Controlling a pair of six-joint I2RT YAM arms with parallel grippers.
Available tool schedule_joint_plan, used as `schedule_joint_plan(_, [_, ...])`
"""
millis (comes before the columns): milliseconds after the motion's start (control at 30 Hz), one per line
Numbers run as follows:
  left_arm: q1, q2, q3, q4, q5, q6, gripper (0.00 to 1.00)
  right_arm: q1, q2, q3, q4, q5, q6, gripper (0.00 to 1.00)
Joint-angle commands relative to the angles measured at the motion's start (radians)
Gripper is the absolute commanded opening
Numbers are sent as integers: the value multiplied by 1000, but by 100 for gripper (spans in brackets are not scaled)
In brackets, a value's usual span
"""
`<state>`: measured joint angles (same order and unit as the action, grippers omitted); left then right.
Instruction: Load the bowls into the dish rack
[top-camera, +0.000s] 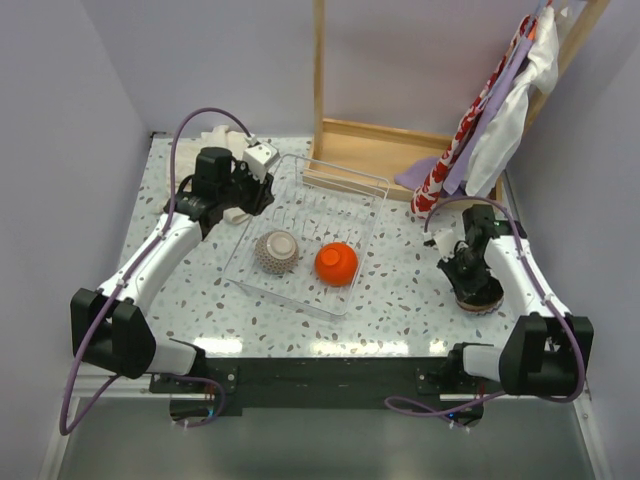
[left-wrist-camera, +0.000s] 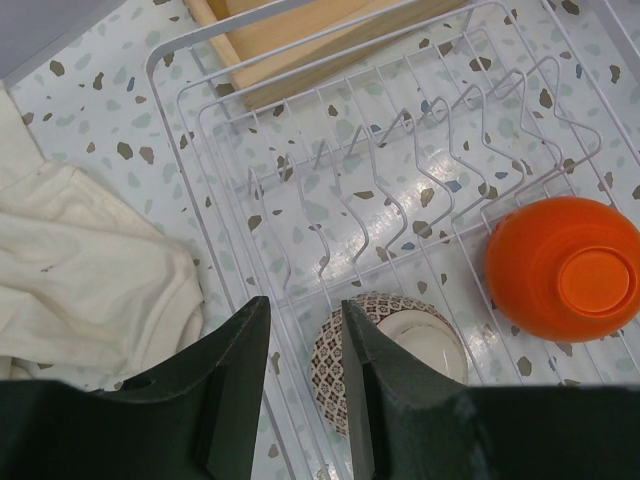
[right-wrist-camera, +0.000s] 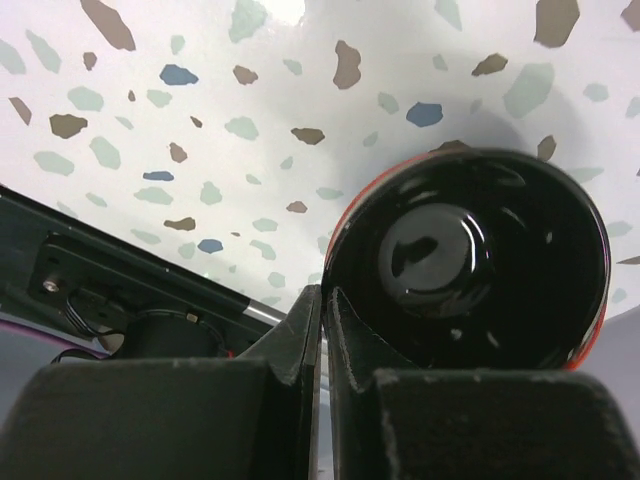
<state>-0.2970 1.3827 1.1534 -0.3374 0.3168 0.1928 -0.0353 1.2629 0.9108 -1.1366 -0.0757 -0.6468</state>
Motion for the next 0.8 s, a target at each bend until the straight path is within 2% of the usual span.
schedule_joint_plan(0, [1, 4, 0, 47, 8, -4, 40, 11, -40, 48, -15, -10, 1, 0])
schedule_joint_plan(367, [1, 48, 25, 58, 30, -15, 40, 11, -74, 4, -68, 149, 18, 0])
schedule_joint_plan(767, [1, 73, 29, 67, 42, -24, 39, 9, -117, -79, -54, 244, 21, 0])
